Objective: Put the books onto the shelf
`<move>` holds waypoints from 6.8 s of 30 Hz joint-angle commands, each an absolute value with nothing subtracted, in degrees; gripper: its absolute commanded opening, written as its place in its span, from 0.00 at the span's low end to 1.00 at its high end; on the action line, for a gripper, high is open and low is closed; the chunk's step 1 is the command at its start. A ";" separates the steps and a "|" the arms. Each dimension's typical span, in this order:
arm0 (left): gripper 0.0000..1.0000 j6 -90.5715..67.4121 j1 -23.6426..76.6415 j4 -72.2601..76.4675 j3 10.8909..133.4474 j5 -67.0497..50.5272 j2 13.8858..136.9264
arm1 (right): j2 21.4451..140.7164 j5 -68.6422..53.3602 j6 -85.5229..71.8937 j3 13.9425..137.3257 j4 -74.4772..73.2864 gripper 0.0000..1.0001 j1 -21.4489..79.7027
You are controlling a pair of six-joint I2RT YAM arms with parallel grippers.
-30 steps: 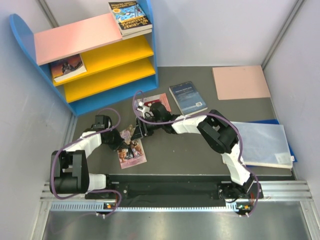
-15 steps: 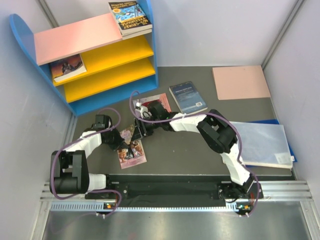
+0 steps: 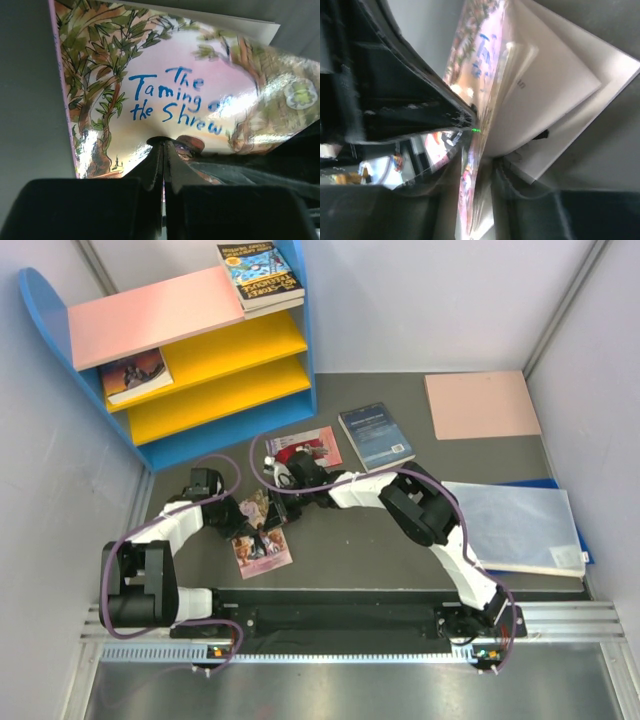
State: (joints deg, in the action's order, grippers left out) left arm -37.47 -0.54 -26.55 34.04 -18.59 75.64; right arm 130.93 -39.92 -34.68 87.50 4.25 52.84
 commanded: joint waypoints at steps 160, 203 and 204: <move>0.00 -91.41 -5.54 13.10 130.96 -54.23 117.51 | 92.11 -30.67 -32.78 44.30 26.10 0.76 43.15; 0.98 -51.87 -5.98 -20.38 135.97 -43.69 111.89 | 92.72 -31.55 -33.05 44.47 26.81 0.77 43.07; 0.98 -50.46 -5.89 -20.91 135.36 -43.51 111.54 | 92.81 -31.55 -33.13 44.39 26.81 0.77 43.15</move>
